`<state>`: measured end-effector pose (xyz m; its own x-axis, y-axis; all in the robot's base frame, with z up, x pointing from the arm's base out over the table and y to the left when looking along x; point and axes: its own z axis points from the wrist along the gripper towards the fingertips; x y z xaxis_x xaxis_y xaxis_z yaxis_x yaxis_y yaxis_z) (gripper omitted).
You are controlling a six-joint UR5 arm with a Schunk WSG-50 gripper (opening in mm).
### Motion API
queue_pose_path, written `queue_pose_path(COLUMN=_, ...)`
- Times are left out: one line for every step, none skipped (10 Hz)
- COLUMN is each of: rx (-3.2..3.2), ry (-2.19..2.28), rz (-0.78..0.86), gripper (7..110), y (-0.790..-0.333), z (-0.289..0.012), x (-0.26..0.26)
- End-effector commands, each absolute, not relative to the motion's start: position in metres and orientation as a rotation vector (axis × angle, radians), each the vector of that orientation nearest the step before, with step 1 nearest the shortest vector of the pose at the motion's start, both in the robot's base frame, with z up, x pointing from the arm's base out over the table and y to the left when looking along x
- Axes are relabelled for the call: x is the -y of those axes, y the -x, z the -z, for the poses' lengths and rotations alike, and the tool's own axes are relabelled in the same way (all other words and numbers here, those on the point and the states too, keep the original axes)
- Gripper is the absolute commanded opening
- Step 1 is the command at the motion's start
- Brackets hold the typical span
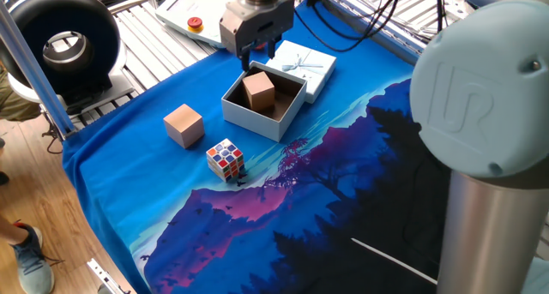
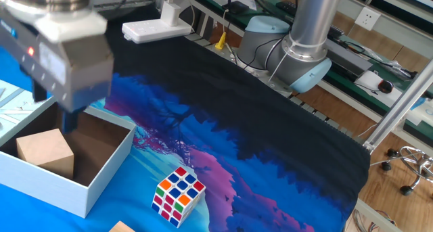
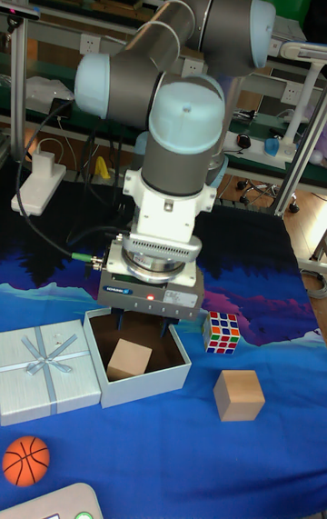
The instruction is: Take everything out of the gift box
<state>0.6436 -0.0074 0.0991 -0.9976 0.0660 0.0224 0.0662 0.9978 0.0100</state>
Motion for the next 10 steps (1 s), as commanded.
queue_pose_path(rx=3.121, ry=0.219, rz=0.019, gripper=66, y=-0.65, z=-0.08, x=0.009)
queue_pose_path(rx=3.129, ry=0.232, rz=0.042, gripper=66, y=-0.651, z=-0.077, x=0.004)
queue_pose_path(rx=3.128, ry=0.237, rz=0.066, gripper=66, y=-0.646, z=-0.075, x=-0.004)
queue_pose_path(rx=3.136, ry=0.25, rz=0.055, gripper=66, y=-0.645, z=-0.069, x=-0.002)
queue_pose_path(rx=3.143, ry=0.253, rz=0.049, gripper=66, y=-0.646, z=-0.062, x=0.002)
queue_pose_path(rx=3.143, ry=0.265, rz=0.047, gripper=66, y=-0.644, z=-0.059, x=0.001)
queue_pose_path(rx=3.146, ry=0.282, rz=0.048, gripper=66, y=-0.639, z=-0.055, x=-0.002)
queue_pose_path(rx=3.153, ry=0.29, rz=0.059, gripper=66, y=-0.635, z=-0.053, x=-0.005)
queue_pose_path(rx=3.16, ry=0.269, rz=0.057, gripper=66, y=-0.632, z=-0.053, x=-0.003)
queue_pose_path(rx=3.172, ry=0.236, rz=0.055, gripper=66, y=-0.631, z=-0.052, x=0.002)
